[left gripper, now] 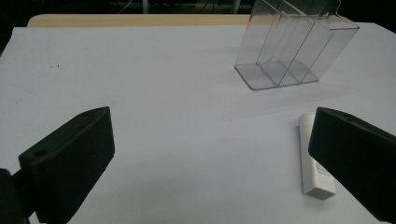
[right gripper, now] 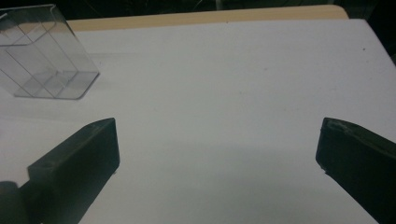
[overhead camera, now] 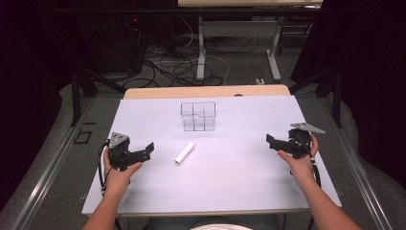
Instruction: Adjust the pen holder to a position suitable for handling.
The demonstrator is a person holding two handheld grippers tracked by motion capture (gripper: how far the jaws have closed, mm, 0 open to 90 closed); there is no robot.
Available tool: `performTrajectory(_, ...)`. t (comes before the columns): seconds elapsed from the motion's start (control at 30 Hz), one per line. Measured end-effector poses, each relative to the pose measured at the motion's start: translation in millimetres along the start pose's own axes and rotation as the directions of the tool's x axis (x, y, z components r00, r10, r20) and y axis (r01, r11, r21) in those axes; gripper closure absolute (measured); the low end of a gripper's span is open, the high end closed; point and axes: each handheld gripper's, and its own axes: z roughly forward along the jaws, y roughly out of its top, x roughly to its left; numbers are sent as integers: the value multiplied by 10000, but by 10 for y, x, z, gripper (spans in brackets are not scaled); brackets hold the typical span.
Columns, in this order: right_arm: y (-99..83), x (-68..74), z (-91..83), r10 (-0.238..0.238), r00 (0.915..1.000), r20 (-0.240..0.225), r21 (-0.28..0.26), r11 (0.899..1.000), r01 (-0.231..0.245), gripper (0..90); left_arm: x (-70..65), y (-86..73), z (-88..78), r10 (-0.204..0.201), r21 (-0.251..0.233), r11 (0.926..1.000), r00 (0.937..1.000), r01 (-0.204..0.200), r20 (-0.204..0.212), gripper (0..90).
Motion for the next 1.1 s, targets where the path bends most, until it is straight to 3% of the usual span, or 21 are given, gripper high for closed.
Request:
performTrajectory(0.23, 17, 13, -75, -113, 9999, -32, -387, 9992, 112, 0, -71, 115, 32, -16, -721, 9974, 10000, 15, -14, 24)
performTrajectory(0.3, 12, 10, -80, -243, 9997, 13, -402, 9989, 244, 16, -121, 190, 38, -55, -1146, 9934, 9999, 65, 95, 41)
performTrajectory(0.4, 5, 6, -81, -396, 9992, 61, -385, 9985, 398, 41, -184, 266, 54, 33, -1227, 9924, 10000, -41, -69, 106)
performTrajectory(0.5, -3, 5, -94, -278, 9995, 113, -412, 9988, 283, 46, -235, 337, 65, 51, -1413, 9899, 9999, -73, -161, 126)
performTrajectory(0.67, -5, -7, -129, -66, 9998, 161, -521, 9986, 75, 58, -307, 545, 101, -103, -1971, 9803, 9999, 108, 40, 160)
performTrajectory(1.1, -29, 1, -110, -166, 9997, 152, -387, 9991, 172, 71, -433, 897, 294, 220, -1841, 9827, 9996, -187, 158, 259)
